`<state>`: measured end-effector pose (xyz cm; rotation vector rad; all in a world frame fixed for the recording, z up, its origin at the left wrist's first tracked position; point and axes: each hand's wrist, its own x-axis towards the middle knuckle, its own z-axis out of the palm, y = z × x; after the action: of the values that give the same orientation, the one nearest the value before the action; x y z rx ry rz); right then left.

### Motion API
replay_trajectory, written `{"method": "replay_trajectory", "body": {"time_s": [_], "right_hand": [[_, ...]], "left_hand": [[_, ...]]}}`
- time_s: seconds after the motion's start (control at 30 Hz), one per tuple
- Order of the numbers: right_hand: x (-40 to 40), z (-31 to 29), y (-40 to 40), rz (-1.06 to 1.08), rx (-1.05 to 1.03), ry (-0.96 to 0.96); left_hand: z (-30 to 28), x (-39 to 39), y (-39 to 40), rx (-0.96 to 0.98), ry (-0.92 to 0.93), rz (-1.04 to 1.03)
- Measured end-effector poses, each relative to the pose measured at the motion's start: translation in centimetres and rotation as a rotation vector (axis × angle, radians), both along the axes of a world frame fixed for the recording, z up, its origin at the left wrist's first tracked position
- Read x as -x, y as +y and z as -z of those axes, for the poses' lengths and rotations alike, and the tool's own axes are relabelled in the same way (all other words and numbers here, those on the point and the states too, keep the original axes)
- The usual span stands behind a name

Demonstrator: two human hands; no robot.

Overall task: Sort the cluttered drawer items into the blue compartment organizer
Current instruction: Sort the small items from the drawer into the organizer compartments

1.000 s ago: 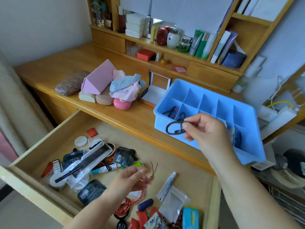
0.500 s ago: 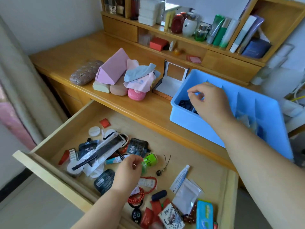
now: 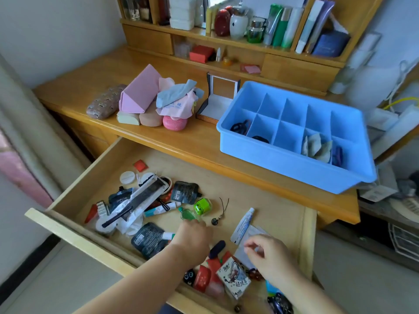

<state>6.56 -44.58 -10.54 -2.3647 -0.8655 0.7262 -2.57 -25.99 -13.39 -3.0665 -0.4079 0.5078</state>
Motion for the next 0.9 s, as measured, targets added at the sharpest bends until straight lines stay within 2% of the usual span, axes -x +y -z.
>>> {"method": "replay_trajectory", "body": {"time_s": [0.07, 0.2, 0.27, 0.33, 0.5, 0.57, 0.67, 0.73, 0.9], "right_hand": [[0.6, -0.1, 0.3, 0.025, -0.016, 0.105], [0.5, -1.1, 1.1, 0.081, -0.129, 0.227], [0.3, -1.9, 1.6, 0.108, -0.174, 0.307], [0.5, -2.7, 2.4, 0.115, -0.262, 0.443], [1.2, -5.2, 4.2, 0.038, -0.469, 0.639], [1.5, -5.6, 4.2, 0.017, -0.483, 0.576], [1.4, -5.3, 3.8, 0.089, -0.379, 0.377], [0.9, -4.5, 3.2, 0.190, -0.350, 0.304], [-0.5, -1.6, 1.4, 0.429, -0.332, 0.366]], "left_hand": [[-0.3, 0.3, 0.2, 0.192, -0.121, -0.134], [-3.0, 0.8, 0.1, 0.932, -0.336, -0.576], [-5.0, 1.1, -0.2, 1.131, -0.374, -0.668], [-7.1, 1.4, -0.5, 1.182, -0.389, -0.645], [-12.2, 0.9, -1.4, 1.222, -0.399, -0.369], [-14.0, 0.8, -1.2, 1.307, -0.459, -0.319], [-16.1, 1.0, 0.2, 1.591, -0.682, -0.417], [-17.2, 1.2, 1.8, 1.693, -0.832, -0.482], [-18.3, 2.9, 6.1, 1.739, -1.053, -0.550]]}}
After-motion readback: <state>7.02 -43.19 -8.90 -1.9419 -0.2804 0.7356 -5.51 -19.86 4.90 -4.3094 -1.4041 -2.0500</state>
